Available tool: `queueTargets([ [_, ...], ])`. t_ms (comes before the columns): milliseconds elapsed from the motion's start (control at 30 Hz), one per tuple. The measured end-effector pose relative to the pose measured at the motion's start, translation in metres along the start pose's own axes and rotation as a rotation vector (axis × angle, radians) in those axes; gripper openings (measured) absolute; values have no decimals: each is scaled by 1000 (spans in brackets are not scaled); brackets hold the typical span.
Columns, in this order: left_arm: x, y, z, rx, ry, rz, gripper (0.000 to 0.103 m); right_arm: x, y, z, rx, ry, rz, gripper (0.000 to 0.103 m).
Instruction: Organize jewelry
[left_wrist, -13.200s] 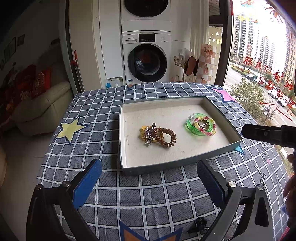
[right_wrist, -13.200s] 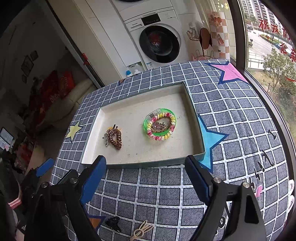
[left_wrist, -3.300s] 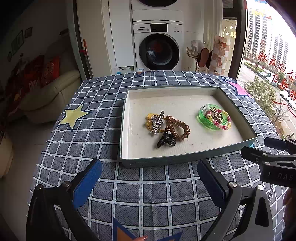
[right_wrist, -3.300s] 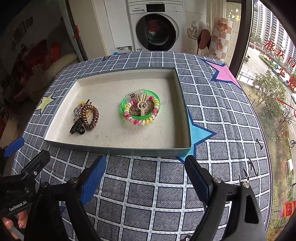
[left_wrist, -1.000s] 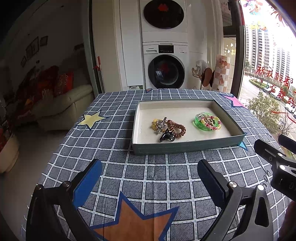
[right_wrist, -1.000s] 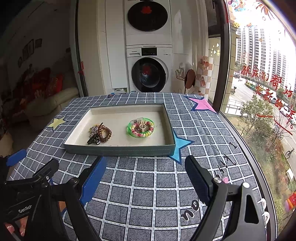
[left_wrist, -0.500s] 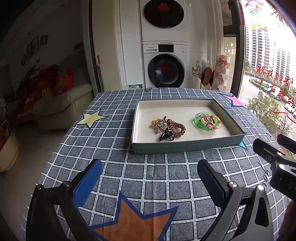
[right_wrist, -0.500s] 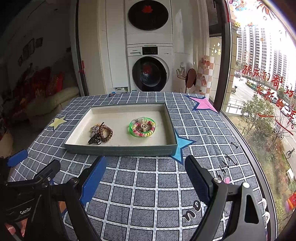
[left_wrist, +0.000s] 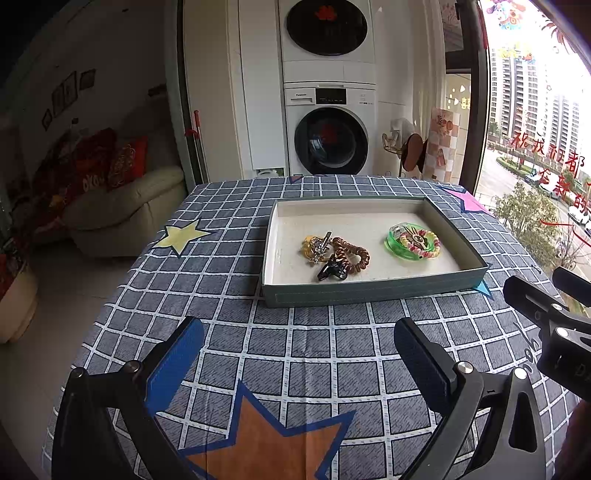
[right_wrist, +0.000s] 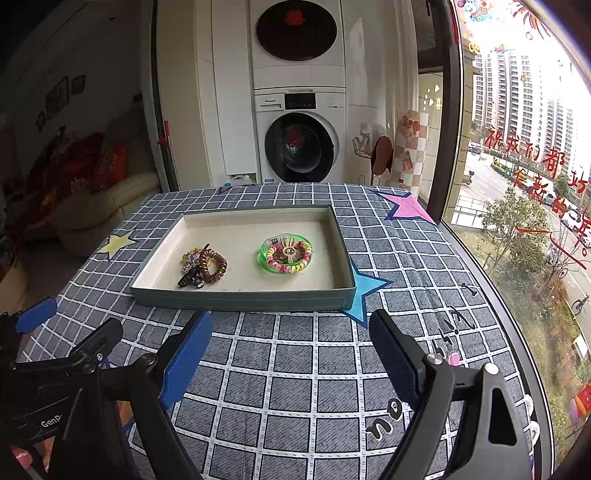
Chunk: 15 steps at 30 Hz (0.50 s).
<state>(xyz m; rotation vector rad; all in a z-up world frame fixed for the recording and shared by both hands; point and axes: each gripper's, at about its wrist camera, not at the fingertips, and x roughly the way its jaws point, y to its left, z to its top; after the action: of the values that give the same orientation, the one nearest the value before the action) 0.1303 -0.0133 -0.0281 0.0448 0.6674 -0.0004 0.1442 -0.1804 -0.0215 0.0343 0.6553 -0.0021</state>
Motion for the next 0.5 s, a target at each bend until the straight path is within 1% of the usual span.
queueTargets([
  [500,-1,-2,0,1,0,1,103,0,0,0,3,1,3,89],
])
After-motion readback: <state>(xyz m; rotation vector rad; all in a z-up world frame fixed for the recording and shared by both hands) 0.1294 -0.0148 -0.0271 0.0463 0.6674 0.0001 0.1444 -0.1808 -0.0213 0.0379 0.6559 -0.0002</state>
